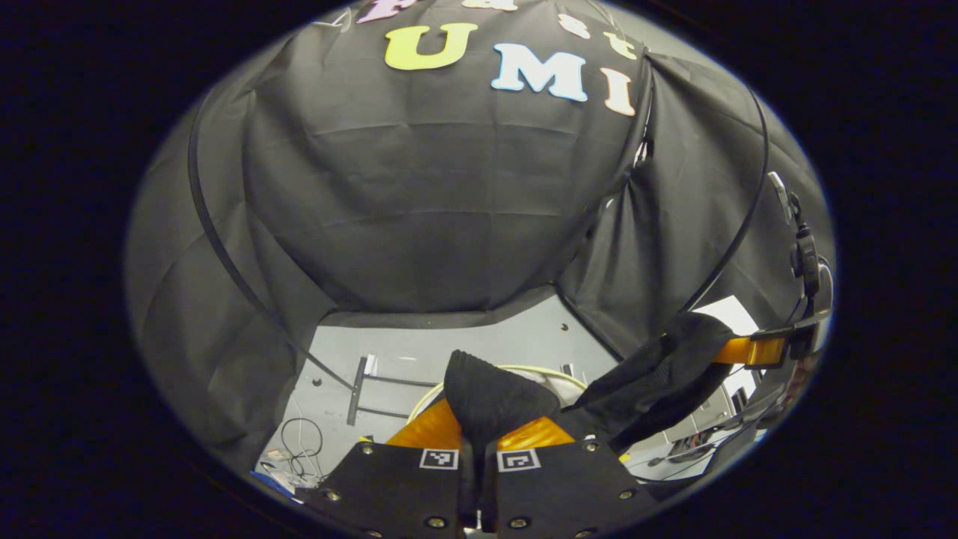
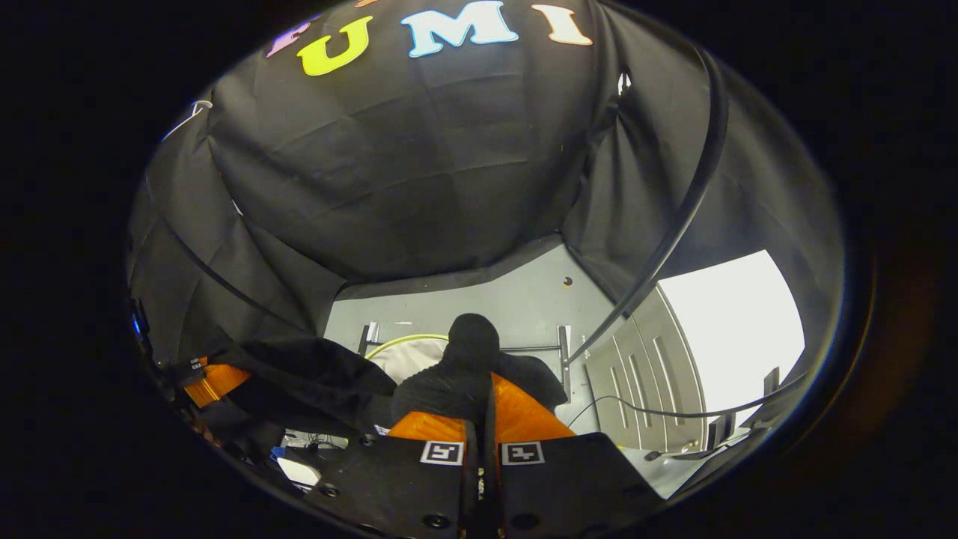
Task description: Grasp the clothes on the hanger with both hands and then place them into the laundry hamper below.
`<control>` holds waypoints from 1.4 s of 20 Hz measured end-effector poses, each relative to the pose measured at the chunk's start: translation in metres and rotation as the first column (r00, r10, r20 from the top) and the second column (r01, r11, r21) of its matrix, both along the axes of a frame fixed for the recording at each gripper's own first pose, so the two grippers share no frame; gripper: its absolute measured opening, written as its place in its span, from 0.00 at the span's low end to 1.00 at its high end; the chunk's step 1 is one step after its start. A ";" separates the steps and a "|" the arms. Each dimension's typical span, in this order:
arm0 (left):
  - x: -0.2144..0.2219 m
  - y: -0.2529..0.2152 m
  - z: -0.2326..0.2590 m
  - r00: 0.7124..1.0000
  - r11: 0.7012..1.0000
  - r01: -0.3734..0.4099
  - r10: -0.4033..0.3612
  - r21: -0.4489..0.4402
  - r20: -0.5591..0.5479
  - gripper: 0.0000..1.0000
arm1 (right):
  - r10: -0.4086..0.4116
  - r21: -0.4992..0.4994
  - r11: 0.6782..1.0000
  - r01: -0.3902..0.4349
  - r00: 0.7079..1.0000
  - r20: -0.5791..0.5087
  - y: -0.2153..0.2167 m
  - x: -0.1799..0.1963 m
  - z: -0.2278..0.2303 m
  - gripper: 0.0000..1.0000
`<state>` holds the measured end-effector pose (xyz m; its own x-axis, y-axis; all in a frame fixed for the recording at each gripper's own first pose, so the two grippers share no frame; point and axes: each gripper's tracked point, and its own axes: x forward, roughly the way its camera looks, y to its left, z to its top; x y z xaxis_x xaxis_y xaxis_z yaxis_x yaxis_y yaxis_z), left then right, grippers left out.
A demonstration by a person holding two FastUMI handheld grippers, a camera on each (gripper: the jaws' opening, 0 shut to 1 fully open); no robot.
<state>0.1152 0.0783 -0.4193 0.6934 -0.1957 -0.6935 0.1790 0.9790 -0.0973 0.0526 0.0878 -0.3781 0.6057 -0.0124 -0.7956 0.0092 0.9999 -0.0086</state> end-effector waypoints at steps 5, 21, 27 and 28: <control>0.002 0.005 -0.006 0.999 0.999 -0.035 0.035 -0.002 -0.019 0.04 | 0.005 0.006 1.000 -0.005 1.000 -0.019 0.006 0.000 -0.005 0.07; -0.045 0.028 -0.029 0.987 0.992 -0.112 0.119 0.066 -0.110 0.96 | 0.035 0.040 0.999 -0.033 0.999 -0.041 0.017 -0.020 0.001 0.98; -0.060 0.025 0.030 0.991 0.988 -0.133 0.133 0.084 0.004 0.96 | 0.032 -0.007 0.999 -0.031 0.995 0.090 -0.003 -0.023 0.048 0.98; -0.062 0.023 0.044 0.990 0.987 -0.139 0.137 0.080 0.030 0.96 | 0.034 -0.019 0.999 -0.032 0.992 0.121 -0.006 -0.021 0.060 0.99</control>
